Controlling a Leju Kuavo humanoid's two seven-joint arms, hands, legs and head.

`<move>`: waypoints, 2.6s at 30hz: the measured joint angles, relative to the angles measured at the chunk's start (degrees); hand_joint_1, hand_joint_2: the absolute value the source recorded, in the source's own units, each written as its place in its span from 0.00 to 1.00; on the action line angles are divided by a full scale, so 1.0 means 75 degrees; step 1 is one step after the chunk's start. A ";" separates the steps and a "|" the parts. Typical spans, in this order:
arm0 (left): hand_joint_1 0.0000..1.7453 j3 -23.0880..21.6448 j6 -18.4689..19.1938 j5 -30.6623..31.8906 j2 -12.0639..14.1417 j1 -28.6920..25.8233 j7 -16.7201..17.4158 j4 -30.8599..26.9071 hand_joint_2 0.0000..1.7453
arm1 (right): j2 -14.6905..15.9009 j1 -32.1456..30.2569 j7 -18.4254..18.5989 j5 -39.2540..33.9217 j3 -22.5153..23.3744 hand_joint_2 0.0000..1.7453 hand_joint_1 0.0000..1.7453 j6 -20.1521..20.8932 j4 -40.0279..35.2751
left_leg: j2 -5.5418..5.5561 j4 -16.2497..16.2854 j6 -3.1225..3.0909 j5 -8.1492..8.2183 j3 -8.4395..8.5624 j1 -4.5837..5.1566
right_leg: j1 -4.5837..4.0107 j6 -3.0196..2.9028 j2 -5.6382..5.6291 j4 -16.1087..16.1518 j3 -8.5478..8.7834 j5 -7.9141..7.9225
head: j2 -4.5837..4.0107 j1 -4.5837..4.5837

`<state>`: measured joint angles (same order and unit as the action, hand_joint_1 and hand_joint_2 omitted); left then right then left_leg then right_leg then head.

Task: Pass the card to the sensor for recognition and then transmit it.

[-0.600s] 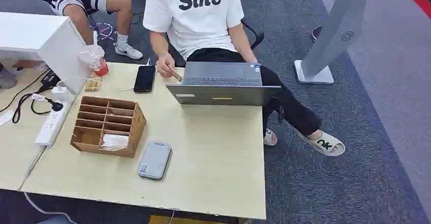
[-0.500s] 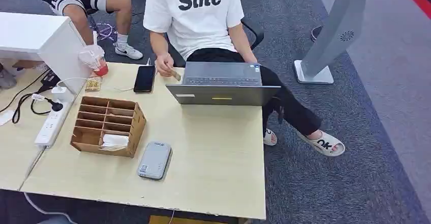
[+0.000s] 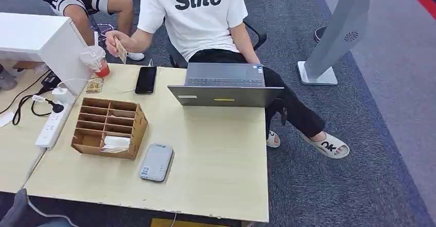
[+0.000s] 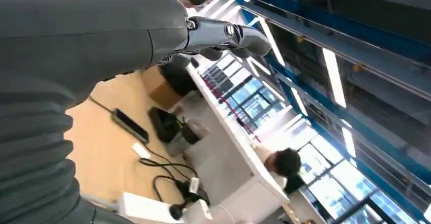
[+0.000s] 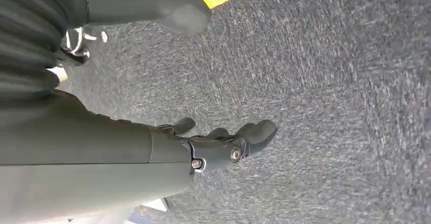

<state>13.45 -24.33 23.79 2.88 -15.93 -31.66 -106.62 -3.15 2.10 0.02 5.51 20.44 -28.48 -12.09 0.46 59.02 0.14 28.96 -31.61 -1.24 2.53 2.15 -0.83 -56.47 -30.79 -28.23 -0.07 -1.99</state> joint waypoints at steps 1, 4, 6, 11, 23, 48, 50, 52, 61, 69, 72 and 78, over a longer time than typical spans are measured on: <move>0.00 -0.0109 0.0073 0.0163 0.0097 0.0111 0.0114 -0.0047 1.00 | -0.0003 0.0006 0.0038 0.0053 -0.0009 1.00 0.00 0.0044 0.0003 | 0.0000 0.0000 0.0000 -0.0001 0.0000 0.0000 | 0.0000 0.0002 0.0000 0.0000 0.0000 0.0002 | 0.0000 0.0003; 0.00 -0.0411 0.0295 0.0664 0.0374 0.0498 0.0485 -0.0064 1.00 | -0.0023 0.0020 0.0131 0.0242 -0.0082 1.00 0.00 0.0155 0.0020 | 0.0000 0.0000 0.0000 -0.0002 0.0000 0.0000 | 0.0000 0.0006 -0.0002 0.0000 0.0000 0.0006 | 0.0000 0.0000; 0.00 -0.0456 0.0330 0.0742 0.0409 0.0556 0.0567 -0.0064 1.00 | -0.0026 0.0021 0.0137 0.0274 -0.0096 1.00 0.00 0.0187 0.0023 | 0.0000 0.0000 -0.0001 -0.0002 0.0000 0.0000 | 0.0000 0.0006 -0.0002 0.0000 -0.0001 0.0006 | 0.0000 0.0003; 0.00 -0.0456 0.0330 0.0742 0.0409 0.0556 0.0567 -0.0064 1.00 | -0.0026 0.0021 0.0137 0.0274 -0.0096 1.00 0.00 0.0187 0.0023 | 0.0000 0.0000 -0.0001 -0.0002 0.0000 0.0000 | 0.0000 0.0006 -0.0002 0.0000 -0.0001 0.0006 | 0.0000 0.0003; 0.00 -0.2168 0.1504 0.3154 0.1193 0.3521 0.2402 0.1526 1.00 | -0.0090 0.0073 0.0463 0.1358 -0.0577 1.00 0.00 0.0842 0.0073 | -0.0004 0.0003 -0.0001 -0.0012 -0.0003 0.0001 | 0.0001 0.0009 -0.0010 -0.0001 -0.0006 0.0015 | 0.0000 0.0003; 1.00 -0.3113 0.1895 0.3105 0.1306 0.4494 0.2842 0.2448 1.00 | -0.0131 0.0096 0.0565 0.2089 -0.0758 1.00 0.00 0.1111 0.0108 | -0.0006 0.0003 -0.0004 -0.0016 -0.0015 0.0001 | 0.0001 0.0005 -0.0009 -0.0004 -0.0011 0.0019 | 0.0000 0.0000; 1.00 -0.3116 0.1895 0.3087 0.1306 0.4480 0.2825 0.2445 1.00 | -0.0134 0.0095 0.0530 0.2110 -0.0758 1.00 0.00 0.1114 0.0111 | -0.0006 0.0003 -0.0004 -0.0017 -0.0014 0.0001 | 0.0001 0.0005 -0.0009 -0.0004 -0.0011 0.0020 | 0.0000 0.0000; 1.00 -0.3119 0.1895 0.3064 0.1306 0.4441 0.2811 0.2439 1.00 | -0.0134 0.0096 0.0516 0.2125 -0.0758 1.00 0.00 0.1140 0.0111 | -0.0006 0.0003 -0.0004 -0.0017 -0.0014 0.0001 | 0.0001 0.0005 -0.0009 -0.0004 -0.0011 0.0020 | 0.0000 0.0000; 1.00 -0.3259 0.1994 0.3078 0.1280 0.4342 0.2743 0.2424 1.00 | -0.0134 0.0101 0.0522 0.2157 -0.0758 1.00 0.00 0.1146 0.0117 | -0.0006 0.0003 -0.0004 -0.0017 -0.0015 0.0001 | 0.0001 0.0005 -0.0009 -0.0004 -0.0013 0.0020 | 0.0000 0.0000; 1.00 -0.3836 0.2218 0.3367 0.1111 0.4348 0.2741 0.2494 1.00 | -0.0169 0.0104 0.0533 0.2276 -0.0758 1.00 0.00 0.1181 0.0119 | -0.0006 0.0005 -0.0004 -0.0017 -0.0013 0.0003 | 0.0002 0.0005 -0.0010 -0.0003 -0.0014 0.0021 | 0.0000 0.0003; 1.00 -0.4110 0.2242 0.3431 0.0936 0.4427 0.2822 0.2751 1.00 | -0.0198 0.0111 0.0507 0.2317 -0.0758 1.00 0.00 0.1189 0.0119 | -0.0005 0.0005 -0.0004 -0.0017 -0.0013 0.0003 | 0.0002 0.0005 -0.0010 -0.0003 -0.0014 0.0021 | 0.0000 0.0000; 1.00 -0.4623 0.2262 0.3592 0.0674 0.4507 0.2799 0.3313 1.00 | -0.0245 0.0115 0.0516 0.2369 -0.0758 1.00 0.00 0.1189 0.0119 | -0.0006 0.0005 -0.0004 -0.0016 -0.0014 0.0003 | 0.0002 0.0005 -0.0012 -0.0003 -0.0015 0.0021 | 0.0000 -0.0003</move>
<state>-21.22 -7.37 50.73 7.93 17.87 -10.67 -81.76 -4.98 2.96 3.89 23.28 14.75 -19.56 -11.19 0.42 59.06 0.11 28.84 -31.72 -1.22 2.55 2.19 -0.92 -56.50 -30.90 -28.08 -0.07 -2.01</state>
